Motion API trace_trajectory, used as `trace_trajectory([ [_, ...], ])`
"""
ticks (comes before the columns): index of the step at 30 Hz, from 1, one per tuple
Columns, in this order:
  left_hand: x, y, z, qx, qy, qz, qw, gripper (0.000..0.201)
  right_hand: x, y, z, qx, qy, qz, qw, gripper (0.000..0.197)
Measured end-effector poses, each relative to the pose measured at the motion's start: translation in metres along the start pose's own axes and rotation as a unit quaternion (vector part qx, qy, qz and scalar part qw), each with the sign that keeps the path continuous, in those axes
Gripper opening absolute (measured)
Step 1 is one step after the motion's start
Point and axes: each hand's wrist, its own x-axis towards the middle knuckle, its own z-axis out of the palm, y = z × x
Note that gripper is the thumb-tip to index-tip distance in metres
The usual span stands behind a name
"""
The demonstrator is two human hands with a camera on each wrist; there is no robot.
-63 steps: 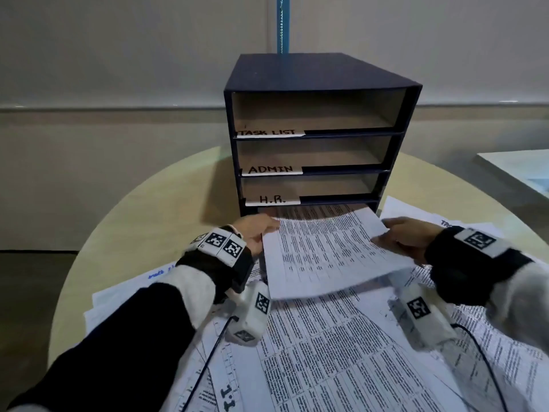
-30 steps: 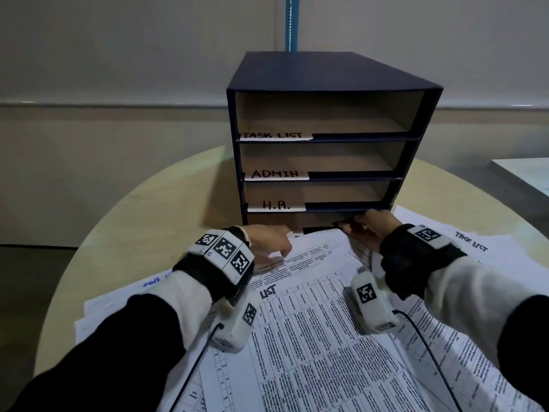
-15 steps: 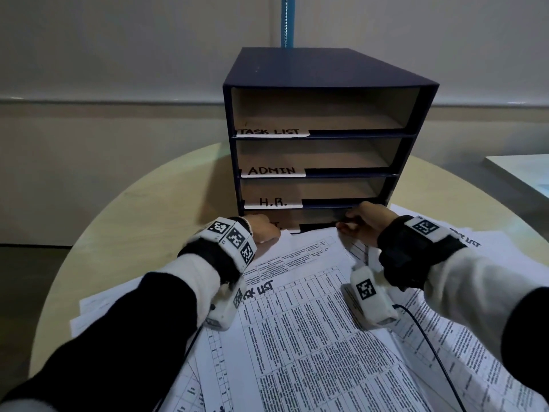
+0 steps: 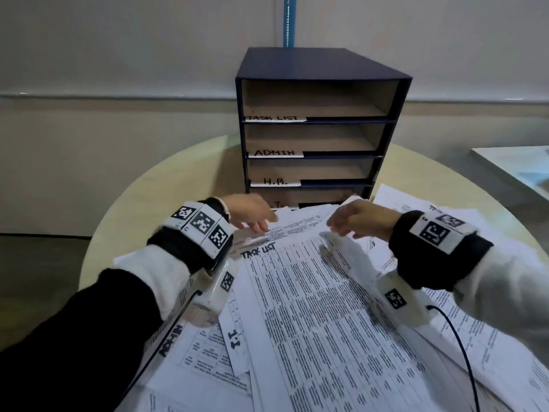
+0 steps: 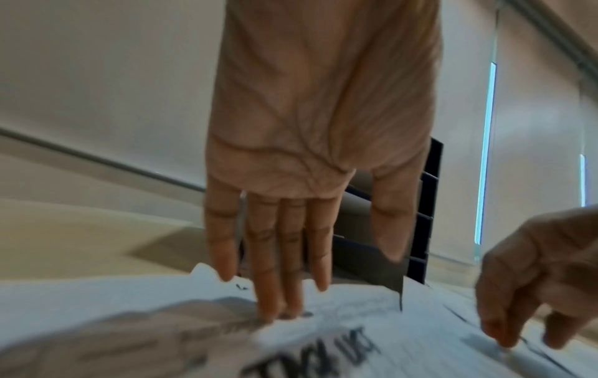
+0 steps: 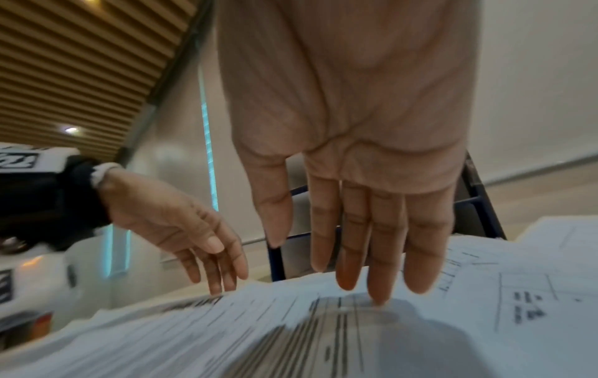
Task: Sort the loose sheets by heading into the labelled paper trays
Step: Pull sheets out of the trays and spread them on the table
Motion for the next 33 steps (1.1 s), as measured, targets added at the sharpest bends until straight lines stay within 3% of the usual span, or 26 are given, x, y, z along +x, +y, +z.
trace_trajectory([
  [3, -0.010, -0.004, 0.012, 0.114, -0.028, -0.031, 0.993, 0.043, -0.028, -0.001, 0.017, -0.193, -0.052, -0.010, 0.980, 0.030],
  [6, -0.014, -0.008, 0.021, 0.140, 0.019, -0.058, 0.988, 0.037, -0.041, 0.010, 0.032, -0.295, -0.021, 0.037, 0.955, 0.044],
  [10, -0.018, -0.009, 0.025, 0.153, 0.040, -0.094, 0.983, 0.045, -0.051, 0.021, 0.038, -0.277, -0.022, 0.098, 0.956, 0.063],
  [16, -0.029, -0.014, 0.027, 0.102, 0.090, -0.088, 0.987, 0.045, -0.064, 0.020, 0.041, -0.336, 0.005, 0.077, 0.939, 0.053],
  [18, -0.029, -0.016, 0.024, 0.054, 0.090, -0.080, 0.991, 0.045, -0.068, 0.015, 0.046, -0.376, 0.009, 0.060, 0.925, 0.039],
  [21, -0.032, -0.023, 0.020, -0.081, 0.019, -0.078, 0.994, 0.053, -0.072, 0.008, 0.051, -0.414, 0.034, 0.021, 0.910, 0.008],
  [25, -0.038, -0.031, 0.018, -0.110, -0.047, -0.055, 0.991, 0.034, -0.081, 0.003, 0.047, -0.391, 0.074, -0.004, 0.917, 0.021],
  [27, -0.036, -0.031, 0.016, -0.129, -0.034, -0.048, 0.990, 0.025, -0.090, -0.001, 0.053, -0.369, 0.074, -0.040, 0.926, 0.019],
  [30, -0.024, -0.035, 0.016, -0.177, 0.042, -0.043, 0.982, 0.015, -0.109, -0.009, 0.073, -0.339, 0.043, -0.130, 0.931, 0.020],
  [33, -0.009, -0.034, 0.024, -0.256, 0.106, -0.046, 0.960, 0.010, -0.125, -0.019, 0.091, -0.338, 0.002, -0.229, 0.913, 0.014],
])
